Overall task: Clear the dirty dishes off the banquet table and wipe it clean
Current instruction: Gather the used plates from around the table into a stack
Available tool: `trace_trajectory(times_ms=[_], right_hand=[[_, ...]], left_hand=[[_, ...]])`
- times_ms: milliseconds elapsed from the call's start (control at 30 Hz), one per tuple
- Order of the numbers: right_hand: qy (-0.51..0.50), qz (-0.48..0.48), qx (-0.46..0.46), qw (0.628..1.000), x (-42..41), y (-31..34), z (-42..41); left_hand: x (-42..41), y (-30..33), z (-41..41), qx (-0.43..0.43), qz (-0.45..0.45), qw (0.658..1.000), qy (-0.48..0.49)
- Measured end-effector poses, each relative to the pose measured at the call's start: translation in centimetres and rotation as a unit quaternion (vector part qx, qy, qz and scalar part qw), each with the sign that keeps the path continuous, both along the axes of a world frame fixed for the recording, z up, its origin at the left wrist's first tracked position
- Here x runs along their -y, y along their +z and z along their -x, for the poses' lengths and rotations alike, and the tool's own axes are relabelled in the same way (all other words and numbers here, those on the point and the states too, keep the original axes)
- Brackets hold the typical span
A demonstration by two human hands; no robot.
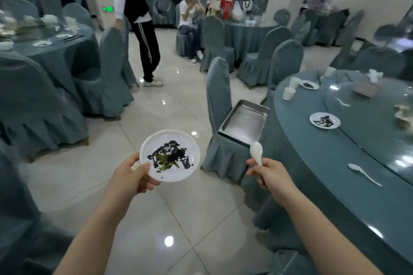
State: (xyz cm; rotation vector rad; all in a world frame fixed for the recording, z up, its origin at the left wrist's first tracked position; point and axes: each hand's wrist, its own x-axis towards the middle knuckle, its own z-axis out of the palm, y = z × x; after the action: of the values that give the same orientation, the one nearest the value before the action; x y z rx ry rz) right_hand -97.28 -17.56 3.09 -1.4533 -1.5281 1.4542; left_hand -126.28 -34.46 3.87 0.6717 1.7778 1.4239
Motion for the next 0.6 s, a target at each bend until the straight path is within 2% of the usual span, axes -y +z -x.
trace_trajectory(times_ms=[133,400,600], right_hand=[[-0.053,0.009,0.018,0.998,-7.3,-1.6,-0.2],[-0.089,-0.005,0.016,0.996,-19.0,-1.3,0.6],[-0.121,0.005,0.015,0.992,-26.0,-1.3,-0.2]], left_hand=[[-9.6,0.2,1.3,-0.004,0.007,0.998,-0.055],[-26.7,1.0,0.4,-0.008,0.0,0.986,-0.166],[-39.7,-0.2,-2.6,0.005,0.001,0.957,-0.292]])
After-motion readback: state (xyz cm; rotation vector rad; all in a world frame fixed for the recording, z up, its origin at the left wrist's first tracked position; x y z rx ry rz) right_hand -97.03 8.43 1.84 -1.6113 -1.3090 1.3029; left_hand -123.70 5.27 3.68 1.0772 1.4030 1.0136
